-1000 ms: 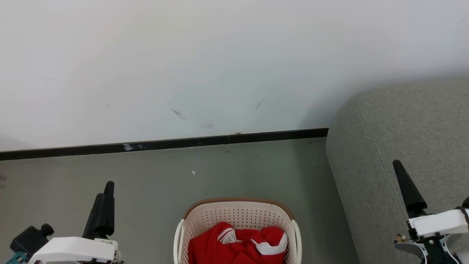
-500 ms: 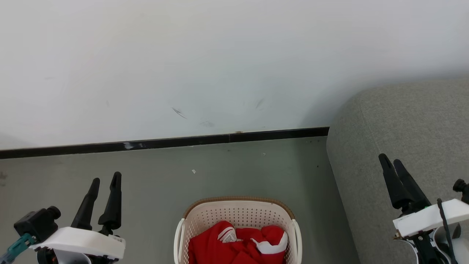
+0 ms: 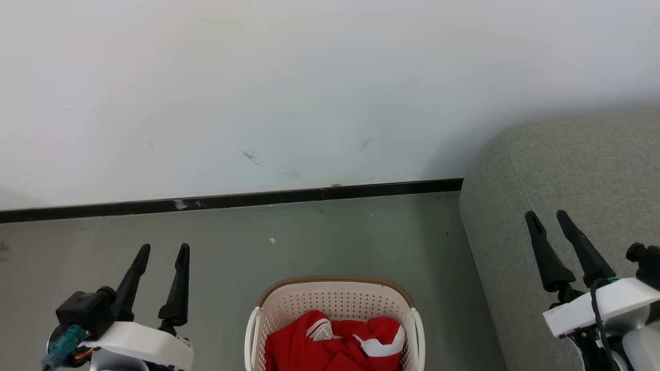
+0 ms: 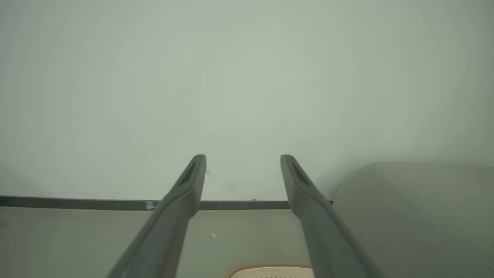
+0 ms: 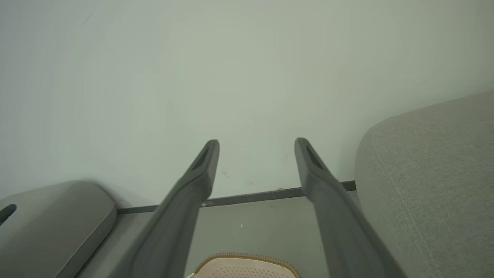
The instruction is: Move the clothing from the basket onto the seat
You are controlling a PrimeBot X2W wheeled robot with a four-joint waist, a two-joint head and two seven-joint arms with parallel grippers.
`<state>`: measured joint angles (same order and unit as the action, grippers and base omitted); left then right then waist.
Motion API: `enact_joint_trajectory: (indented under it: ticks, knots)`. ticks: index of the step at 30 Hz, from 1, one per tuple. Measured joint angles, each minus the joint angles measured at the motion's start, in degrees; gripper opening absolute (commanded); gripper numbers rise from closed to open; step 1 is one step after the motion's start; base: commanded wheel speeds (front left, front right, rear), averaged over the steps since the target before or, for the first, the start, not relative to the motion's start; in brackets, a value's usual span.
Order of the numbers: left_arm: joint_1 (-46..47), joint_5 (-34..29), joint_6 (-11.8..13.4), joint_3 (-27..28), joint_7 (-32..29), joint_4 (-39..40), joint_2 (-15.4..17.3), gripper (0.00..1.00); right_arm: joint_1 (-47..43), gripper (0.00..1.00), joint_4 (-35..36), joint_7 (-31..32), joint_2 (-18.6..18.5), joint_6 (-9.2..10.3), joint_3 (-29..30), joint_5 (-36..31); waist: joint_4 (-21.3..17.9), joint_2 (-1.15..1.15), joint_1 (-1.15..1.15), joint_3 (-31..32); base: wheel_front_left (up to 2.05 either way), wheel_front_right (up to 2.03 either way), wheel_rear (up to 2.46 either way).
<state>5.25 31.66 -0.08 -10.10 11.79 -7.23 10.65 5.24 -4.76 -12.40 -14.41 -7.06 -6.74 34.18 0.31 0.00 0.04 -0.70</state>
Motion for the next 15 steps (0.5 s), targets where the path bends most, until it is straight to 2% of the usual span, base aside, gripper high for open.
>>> enact_joint_trajectory:
  ticks: [9,15]
  knots:
    - [0.0,-5.6,1.1,-1.0,1.7,-0.4,-1.1,1.00,0.0,1.00,0.0,-1.3,1.9,0.00,1.8,-9.3,-0.1,0.00,-0.01,0.0,0.00,0.00,0.00]
    - [0.0,-8.8,1.5,-1.5,2.5,-0.4,-1.3,1.00,0.0,1.00,0.0,-1.9,3.2,0.00,2.2,-13.0,0.0,0.00,-0.01,-0.2,0.00,0.00,0.00]
